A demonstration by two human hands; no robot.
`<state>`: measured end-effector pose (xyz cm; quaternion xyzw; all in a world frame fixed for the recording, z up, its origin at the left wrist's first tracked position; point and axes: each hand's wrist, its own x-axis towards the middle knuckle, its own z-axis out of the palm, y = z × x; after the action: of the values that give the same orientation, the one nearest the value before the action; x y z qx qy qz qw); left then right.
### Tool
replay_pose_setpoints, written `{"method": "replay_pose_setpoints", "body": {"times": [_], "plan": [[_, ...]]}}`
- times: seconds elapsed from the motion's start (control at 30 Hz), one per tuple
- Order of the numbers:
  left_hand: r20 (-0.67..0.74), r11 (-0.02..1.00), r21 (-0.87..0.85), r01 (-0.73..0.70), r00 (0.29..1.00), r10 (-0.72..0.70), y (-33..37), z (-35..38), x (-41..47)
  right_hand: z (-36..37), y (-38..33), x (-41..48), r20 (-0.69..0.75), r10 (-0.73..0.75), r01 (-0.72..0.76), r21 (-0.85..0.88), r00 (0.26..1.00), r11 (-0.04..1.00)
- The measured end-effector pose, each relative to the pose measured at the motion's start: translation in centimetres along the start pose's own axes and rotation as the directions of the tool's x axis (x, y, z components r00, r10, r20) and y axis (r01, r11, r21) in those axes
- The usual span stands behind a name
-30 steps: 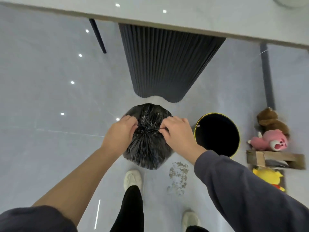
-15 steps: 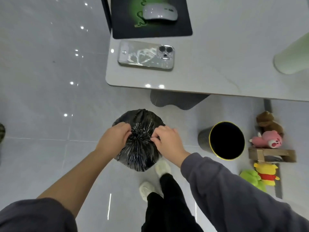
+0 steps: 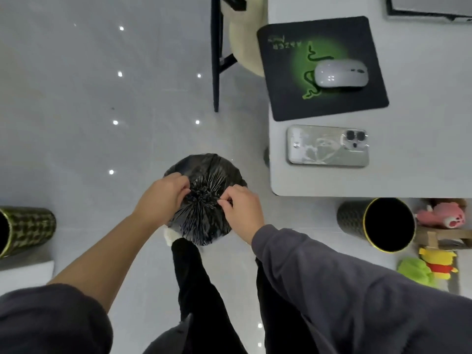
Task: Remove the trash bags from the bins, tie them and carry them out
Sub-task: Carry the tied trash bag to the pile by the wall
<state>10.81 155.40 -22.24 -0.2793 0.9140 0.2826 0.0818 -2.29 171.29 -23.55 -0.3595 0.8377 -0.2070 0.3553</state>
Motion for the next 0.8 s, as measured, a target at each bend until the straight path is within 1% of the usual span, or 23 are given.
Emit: {"method": "replay_pose_setpoints", "body": {"times": [0.13,0.23,0.4,0.6,0.7,0.8], "plan": [[0.020,0.998,0.010,-0.056,0.998,0.055,-6.0,-5.1,2.9,1.6,-6.1,4.6,-0.086,0.036,-0.032,0.050,0.996,0.998],[0.025,0.996,0.022,-0.082,0.996,0.082,-8.7,-8.6,4.8,1.9,-9.5,7.7,-0.128,0.046,-0.037,0.076,0.991,0.996],[0.026,0.993,0.052,-0.102,0.995,0.101,-13.7,-14.9,10.3,0.9,-15.7,14.8,-0.162,0.031,-0.024,0.046,0.986,0.999],[-0.049,0.989,0.097,-0.115,0.992,0.120,-18.7,-22.0,20.3,-2.5,-21.3,26.7,-0.189,-0.005,0.014,0.047,0.982,0.999],[-0.094,0.991,0.096,-0.094,0.990,0.103,-20.8,-26.1,25.3,-5.2,-24.6,32.9,-0.202,-0.025,0.034,0.044,0.979,0.998],[-0.123,0.991,0.101,-0.088,0.987,0.100,-22.5,-30.7,30.4,-8.6,-28.0,38.9,-0.216,-0.060,0.062,0.006,0.975,0.998]]}}
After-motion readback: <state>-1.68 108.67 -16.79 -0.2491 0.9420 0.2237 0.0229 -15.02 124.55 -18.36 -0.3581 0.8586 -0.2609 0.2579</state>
